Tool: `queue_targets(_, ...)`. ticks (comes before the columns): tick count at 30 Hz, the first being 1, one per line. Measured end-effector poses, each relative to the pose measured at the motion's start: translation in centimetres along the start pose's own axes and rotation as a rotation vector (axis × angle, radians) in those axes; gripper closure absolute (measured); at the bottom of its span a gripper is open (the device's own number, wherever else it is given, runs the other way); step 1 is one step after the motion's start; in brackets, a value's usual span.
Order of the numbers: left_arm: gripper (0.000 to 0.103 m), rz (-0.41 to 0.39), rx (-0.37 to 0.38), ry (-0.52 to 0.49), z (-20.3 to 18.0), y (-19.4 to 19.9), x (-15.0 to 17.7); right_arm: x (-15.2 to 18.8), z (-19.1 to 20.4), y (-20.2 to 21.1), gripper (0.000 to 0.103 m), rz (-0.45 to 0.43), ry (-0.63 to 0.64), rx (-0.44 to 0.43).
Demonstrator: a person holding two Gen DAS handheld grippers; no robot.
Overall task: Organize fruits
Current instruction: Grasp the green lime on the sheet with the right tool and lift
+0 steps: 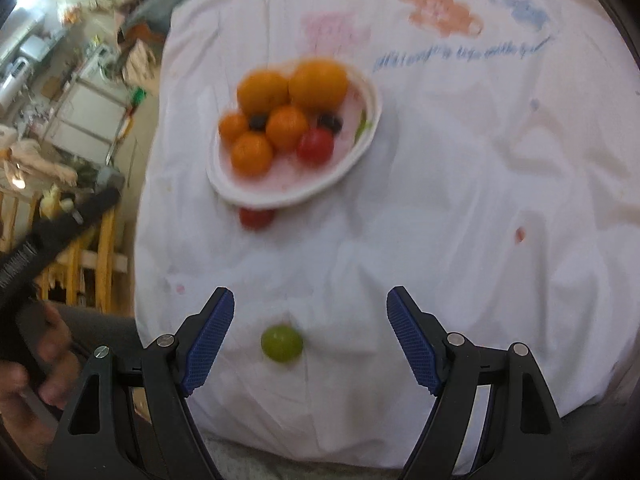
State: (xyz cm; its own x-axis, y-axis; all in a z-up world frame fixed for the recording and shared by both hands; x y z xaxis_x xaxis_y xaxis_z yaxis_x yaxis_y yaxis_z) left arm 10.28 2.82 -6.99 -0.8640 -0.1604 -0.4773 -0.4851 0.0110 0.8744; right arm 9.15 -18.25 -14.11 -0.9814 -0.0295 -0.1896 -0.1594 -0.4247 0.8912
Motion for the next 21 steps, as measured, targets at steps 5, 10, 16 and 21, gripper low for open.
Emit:
queue_targets(5, 0.022, 0.028, 0.015, 0.043, 0.7, -0.2, 0.0, 2.2, 2.1, -3.1, 0.037, 0.081, 0.097, 0.047)
queue_targets(10, 0.022, 0.047, 0.021, 0.064, 1.1, -0.4, 0.2, 3.9, 3.3, -4.8, 0.049, 0.114, 0.177, 0.105)
queue_targets(16, 0.022, 0.062, 0.022, 0.073, 1.3, -0.6, 0.3, 4.7, 3.7, -5.6, 0.071, 0.126, 0.235, 0.152)
queue_targets(21, 0.022, 0.063, 0.011, 0.058, 1.1, -0.7, 0.4, 4.3, 3.4, -4.7, 0.072, 0.112, 0.212, 0.118)
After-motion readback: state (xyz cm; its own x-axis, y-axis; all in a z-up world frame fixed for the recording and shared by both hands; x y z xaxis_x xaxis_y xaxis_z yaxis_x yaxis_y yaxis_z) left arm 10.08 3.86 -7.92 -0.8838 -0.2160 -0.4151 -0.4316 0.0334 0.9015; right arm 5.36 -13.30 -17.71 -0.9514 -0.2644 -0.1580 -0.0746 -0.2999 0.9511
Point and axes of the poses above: each gripper's, at about its wrist camera, not at the fingertips, and y roughly against the way its jaws point, z to its left, x to its underside, the point moved 6 cm from there along -y, roughly the way its jaws point, and after that the axes turned 4 degrees about -y, right-handed, at the moved point
